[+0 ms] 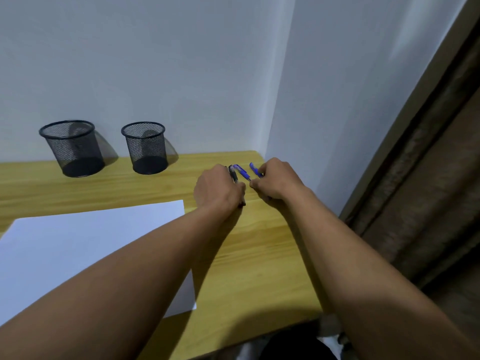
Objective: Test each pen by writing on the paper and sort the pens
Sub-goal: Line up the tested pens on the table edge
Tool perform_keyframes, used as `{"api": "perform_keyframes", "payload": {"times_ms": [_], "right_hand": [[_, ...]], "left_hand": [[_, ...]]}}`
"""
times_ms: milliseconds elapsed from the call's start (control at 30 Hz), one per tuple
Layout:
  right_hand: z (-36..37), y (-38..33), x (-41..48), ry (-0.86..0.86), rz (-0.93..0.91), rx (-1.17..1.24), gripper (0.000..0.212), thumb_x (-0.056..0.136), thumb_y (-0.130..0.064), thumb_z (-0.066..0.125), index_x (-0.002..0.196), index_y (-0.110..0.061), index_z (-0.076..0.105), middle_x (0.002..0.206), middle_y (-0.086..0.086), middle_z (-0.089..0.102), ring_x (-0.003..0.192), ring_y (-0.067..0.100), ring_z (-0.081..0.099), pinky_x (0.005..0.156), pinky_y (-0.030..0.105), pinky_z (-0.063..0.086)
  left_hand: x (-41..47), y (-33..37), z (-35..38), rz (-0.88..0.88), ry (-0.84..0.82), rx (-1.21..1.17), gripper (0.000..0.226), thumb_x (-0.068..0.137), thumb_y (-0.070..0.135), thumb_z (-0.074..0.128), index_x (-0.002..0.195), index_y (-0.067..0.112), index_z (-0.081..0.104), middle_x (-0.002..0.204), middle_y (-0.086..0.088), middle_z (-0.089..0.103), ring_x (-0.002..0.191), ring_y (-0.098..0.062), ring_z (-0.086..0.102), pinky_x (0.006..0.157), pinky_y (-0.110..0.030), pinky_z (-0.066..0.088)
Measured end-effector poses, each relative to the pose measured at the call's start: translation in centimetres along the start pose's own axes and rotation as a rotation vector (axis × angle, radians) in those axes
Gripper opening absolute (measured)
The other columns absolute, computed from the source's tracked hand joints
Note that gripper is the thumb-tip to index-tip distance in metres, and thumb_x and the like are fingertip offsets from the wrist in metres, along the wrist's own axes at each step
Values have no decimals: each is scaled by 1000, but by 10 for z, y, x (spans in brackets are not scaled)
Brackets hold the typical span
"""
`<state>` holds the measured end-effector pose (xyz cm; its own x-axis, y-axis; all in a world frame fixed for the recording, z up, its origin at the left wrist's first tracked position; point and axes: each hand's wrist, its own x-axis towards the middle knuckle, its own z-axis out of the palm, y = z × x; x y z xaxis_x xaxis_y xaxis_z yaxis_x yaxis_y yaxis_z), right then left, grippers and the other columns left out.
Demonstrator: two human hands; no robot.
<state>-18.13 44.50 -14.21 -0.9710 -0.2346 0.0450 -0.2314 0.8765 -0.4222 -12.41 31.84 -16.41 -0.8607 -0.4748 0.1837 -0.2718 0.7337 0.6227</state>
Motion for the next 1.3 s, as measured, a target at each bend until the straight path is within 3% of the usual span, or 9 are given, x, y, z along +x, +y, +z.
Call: {"api": "perform_keyframes", "payload": {"times_ms": [133,233,367,467,700,833,967,1100,1300], "right_hand": [[-3,5,2,-12,-13,85,43,86,-25,78,126,-10,71,118,11,70,103,26,65,82,35,53],[-6,12,3,-26,-7,152,43,84,-23,82,124,-14,72,119,7,71,99,21,64,75,30,47],[-11,17,4,-44,11,190,40,82,-18,83,121,-14,72,115,6,71,100,21,65,78,33,54],[-16,19,5,-88,39,185,43,82,-13,82,123,-13,70,116,7,69,100,23,64,79,33,53],[-34,21,10,-271,34,117,19,82,-6,81,96,-17,77,109,4,70,105,22,60,84,33,46],[-33,23,9,-296,-7,129,23,83,-1,79,99,-19,78,106,6,71,92,18,61,69,26,47],[-30,19,8,-297,-73,124,24,81,0,79,95,-20,78,98,1,70,97,19,63,85,33,53],[-28,11,7,-302,-120,50,24,82,2,75,91,-21,75,87,-3,66,91,19,61,79,31,50],[-24,4,5,-279,-146,-26,29,82,3,72,81,-25,68,93,2,68,95,23,64,83,36,55]], "left_hand": [[14,2,-9,-75,-57,-101,37,70,34,86,94,14,67,87,3,58,79,-21,55,68,-32,48],[23,3,-17,-130,-107,-131,41,61,34,93,79,20,58,86,0,58,81,-21,58,75,-34,54],[33,5,-21,-135,-154,-110,45,58,30,95,72,18,54,88,-4,62,84,-23,61,83,-39,57],[41,5,-24,-105,-186,-91,43,61,22,94,94,12,69,95,-6,63,89,-25,59,82,-35,54],[66,2,-30,-7,-327,-43,51,63,14,92,110,13,74,108,-6,73,104,-21,64,83,-25,48],[76,-2,-34,69,-412,-1,51,63,15,92,112,17,75,108,-3,74,107,-20,63,85,-25,45],[81,-6,-33,131,-451,14,44,68,10,87,110,18,75,106,-3,73,102,-19,64,84,-26,48],[82,-5,-34,185,-461,72,45,70,13,86,114,15,73,107,-3,73,104,-19,62,88,-28,48],[83,0,-30,223,-436,142,29,73,12,85,100,20,77,103,-2,72,99,-19,63,74,-27,47]]}}
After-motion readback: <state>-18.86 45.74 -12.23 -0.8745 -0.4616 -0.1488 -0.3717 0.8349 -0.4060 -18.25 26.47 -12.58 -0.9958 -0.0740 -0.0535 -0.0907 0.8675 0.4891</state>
